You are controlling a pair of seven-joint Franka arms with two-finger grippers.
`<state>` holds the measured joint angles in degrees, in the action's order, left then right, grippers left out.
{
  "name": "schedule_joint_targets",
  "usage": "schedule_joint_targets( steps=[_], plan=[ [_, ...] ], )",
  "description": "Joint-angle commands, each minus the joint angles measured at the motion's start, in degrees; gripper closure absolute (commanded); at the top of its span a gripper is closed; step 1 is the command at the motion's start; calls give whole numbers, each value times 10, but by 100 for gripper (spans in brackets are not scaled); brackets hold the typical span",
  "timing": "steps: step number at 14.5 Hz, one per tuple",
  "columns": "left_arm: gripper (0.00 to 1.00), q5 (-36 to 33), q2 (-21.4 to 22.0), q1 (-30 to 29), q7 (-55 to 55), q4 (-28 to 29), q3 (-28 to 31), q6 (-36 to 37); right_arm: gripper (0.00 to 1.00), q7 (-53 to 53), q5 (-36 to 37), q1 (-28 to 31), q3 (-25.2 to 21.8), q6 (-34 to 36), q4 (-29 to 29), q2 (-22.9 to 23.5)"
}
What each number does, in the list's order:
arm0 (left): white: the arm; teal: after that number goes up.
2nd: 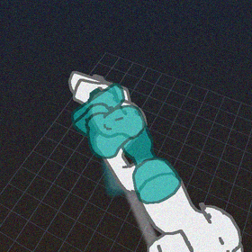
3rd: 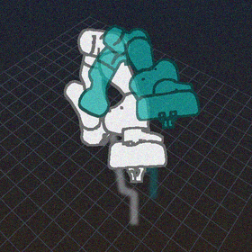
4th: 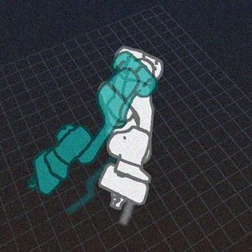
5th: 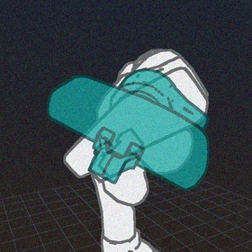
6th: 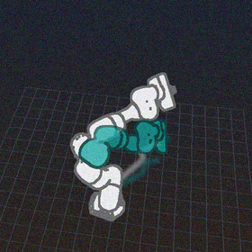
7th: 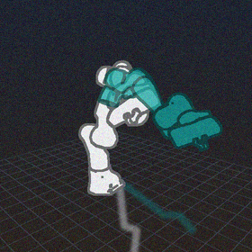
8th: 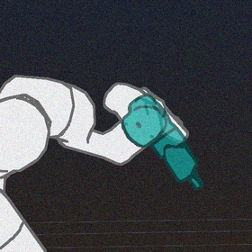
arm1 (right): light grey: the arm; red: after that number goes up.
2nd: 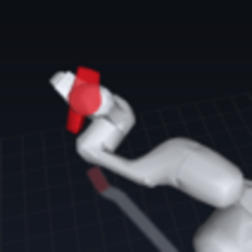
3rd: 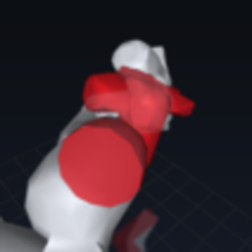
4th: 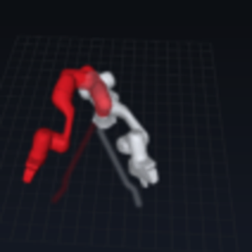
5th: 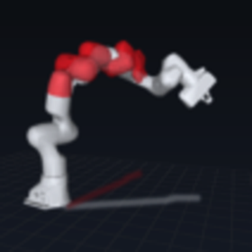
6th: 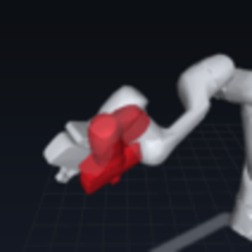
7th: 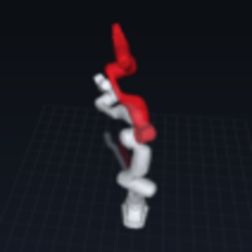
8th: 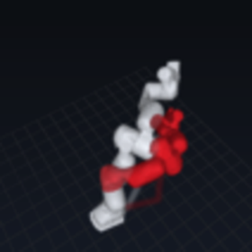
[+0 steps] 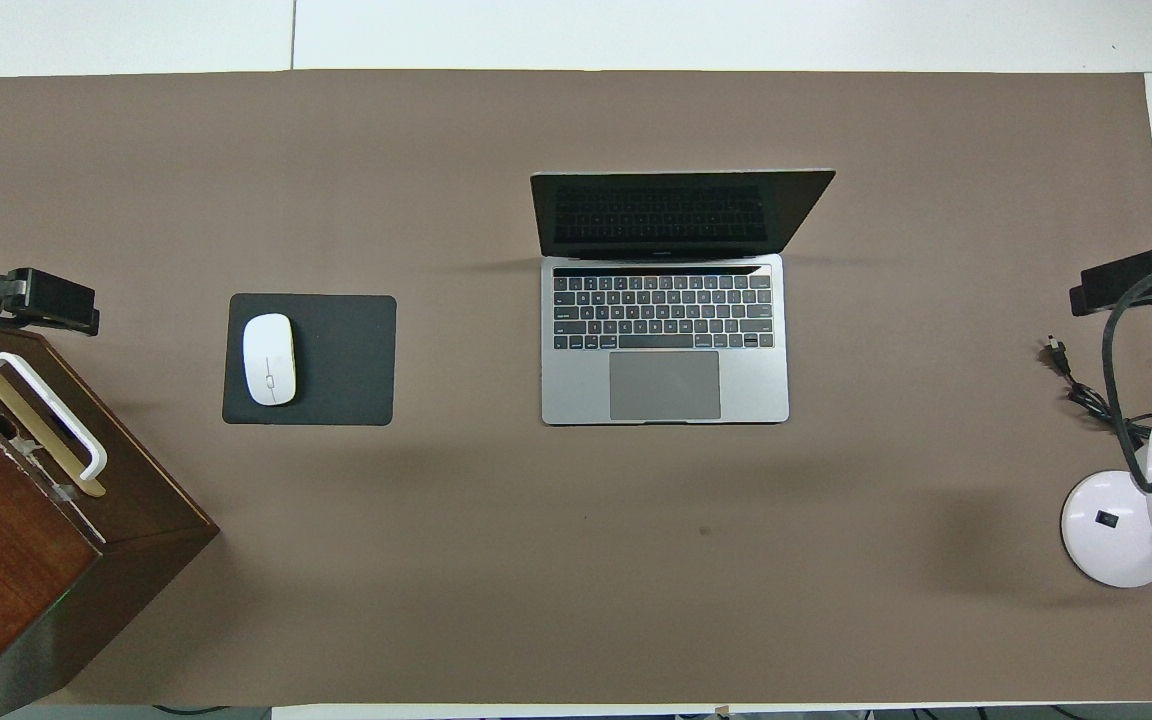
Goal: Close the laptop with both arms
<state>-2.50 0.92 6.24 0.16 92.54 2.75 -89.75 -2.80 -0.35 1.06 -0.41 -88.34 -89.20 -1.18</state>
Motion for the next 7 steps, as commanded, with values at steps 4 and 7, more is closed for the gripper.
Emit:
schedule_joint_targets(
  steps=[4, 7],
  plan=[
    [0, -11, -6, 0, -4, -10, -2, 5, 0, -5, 2, 6, 4, -7, -7, -7],
    [0, -11, -5, -1, -4, -10, -2, 5, 0, -5, 0, 7, 3, -7, -7, -8]
  ],
)
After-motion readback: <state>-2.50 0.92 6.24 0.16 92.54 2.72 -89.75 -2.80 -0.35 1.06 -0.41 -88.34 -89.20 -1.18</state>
